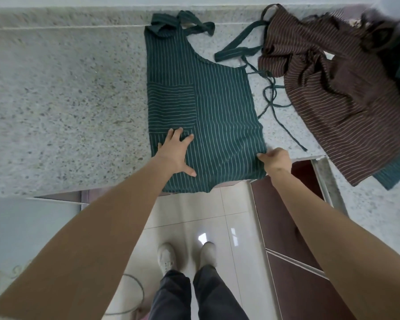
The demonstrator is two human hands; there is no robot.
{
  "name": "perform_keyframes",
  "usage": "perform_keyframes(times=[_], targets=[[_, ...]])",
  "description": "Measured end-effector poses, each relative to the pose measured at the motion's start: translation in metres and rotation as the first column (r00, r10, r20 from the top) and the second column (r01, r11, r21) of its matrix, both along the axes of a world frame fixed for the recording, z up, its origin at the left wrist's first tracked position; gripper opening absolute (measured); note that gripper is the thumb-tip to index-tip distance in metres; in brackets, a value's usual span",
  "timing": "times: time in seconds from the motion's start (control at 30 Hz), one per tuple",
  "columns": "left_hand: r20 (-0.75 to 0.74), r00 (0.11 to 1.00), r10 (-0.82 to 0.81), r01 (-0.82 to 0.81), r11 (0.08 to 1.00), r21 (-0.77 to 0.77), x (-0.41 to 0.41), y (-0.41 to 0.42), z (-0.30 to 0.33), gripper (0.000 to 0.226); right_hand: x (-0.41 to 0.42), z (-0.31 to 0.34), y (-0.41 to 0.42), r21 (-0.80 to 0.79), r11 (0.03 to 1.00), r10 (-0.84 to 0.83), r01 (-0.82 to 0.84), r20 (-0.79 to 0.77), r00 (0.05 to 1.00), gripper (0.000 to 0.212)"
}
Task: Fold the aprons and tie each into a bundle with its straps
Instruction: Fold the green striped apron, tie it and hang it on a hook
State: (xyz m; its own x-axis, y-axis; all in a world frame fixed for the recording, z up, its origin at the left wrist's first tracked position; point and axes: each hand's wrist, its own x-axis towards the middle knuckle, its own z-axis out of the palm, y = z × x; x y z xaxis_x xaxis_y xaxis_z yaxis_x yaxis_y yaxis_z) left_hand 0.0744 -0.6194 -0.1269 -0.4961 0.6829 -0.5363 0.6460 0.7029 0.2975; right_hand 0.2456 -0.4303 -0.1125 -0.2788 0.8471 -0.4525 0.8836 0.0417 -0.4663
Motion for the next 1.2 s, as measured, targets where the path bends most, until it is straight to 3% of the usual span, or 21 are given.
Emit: perform_keyframes(times=[0.13, 0.37, 0.57, 0.7, 0.77, 0.87, 0.97, 1.07, 1.13, 1.2], targets=[[0.002, 1.0, -0.006, 0.006, 1.0, -0.01, -0.003, 0.0, 0.0, 0.12, 0.009, 0.002, 0.005, 0.021, 0.998, -0.064, 0.066, -0.062, 0.996, 0.021], [0.032, 0.999, 0.022, -0.021, 0.999, -0.035, -0.003, 0.001, 0.001, 0.118, 0.024, -0.001, -0.001, -0.067, 0.993, -0.107, 0.101, -0.093, 0.99, 0.046], [0.054, 0.997, 0.046, -0.047, 0.998, 0.03, -0.001, -0.004, -0.001, 0.117, 0.03, -0.008, -0.006, -0.159, 0.987, -0.026, 0.02, -0.037, 0.999, 0.047], [0.063, 0.998, 0.03, -0.033, 0.998, 0.047, -0.004, -0.006, -0.002, 0.117, 0.028, -0.008, -0.007, -0.183, 0.983, -0.023, 0.013, -0.051, 0.998, 0.038], [0.078, 0.997, 0.014, -0.019, 0.998, 0.063, -0.006, -0.01, -0.001, 0.116, 0.03, -0.012, -0.004, -0.236, 0.97, -0.074, 0.052, -0.086, 0.993, 0.024], [-0.019, 1.0, 0.02, -0.019, 0.999, 0.038, -0.006, -0.023, -0.002, 0.115, 0.03, -0.016, -0.002, -0.265, 0.963, -0.074, 0.043, -0.109, 0.991, 0.012], [-0.152, 0.978, 0.143, -0.144, 0.99, -0.001, -0.004, -0.039, -0.004, 0.117, 0.026, -0.016, -0.005, -0.224, 0.974, -0.061, 0.031, -0.127, 0.99, 0.015], [-0.179, 0.927, 0.331, -0.328, 0.944, 0.045, 0.007, -0.046, -0.004, 0.121, 0.025, -0.017, -0.014, -0.218, 0.975, -0.085, 0.05, -0.156, 0.984, 0.027], [-0.159, 0.84, 0.518, -0.504, 0.855, 0.124, 0.022, -0.045, -0.001, 0.117, 0.026, -0.017, -0.019, -0.265, 0.963, -0.095, 0.046, -0.173, 0.98, 0.036], [-0.086, 0.683, 0.725, -0.7, 0.684, 0.207, 0.033, -0.047, -0.004, 0.101, 0.029, -0.018, -0.022, -0.332, 0.942, -0.114, 0.052, -0.171, 0.979, 0.043]])
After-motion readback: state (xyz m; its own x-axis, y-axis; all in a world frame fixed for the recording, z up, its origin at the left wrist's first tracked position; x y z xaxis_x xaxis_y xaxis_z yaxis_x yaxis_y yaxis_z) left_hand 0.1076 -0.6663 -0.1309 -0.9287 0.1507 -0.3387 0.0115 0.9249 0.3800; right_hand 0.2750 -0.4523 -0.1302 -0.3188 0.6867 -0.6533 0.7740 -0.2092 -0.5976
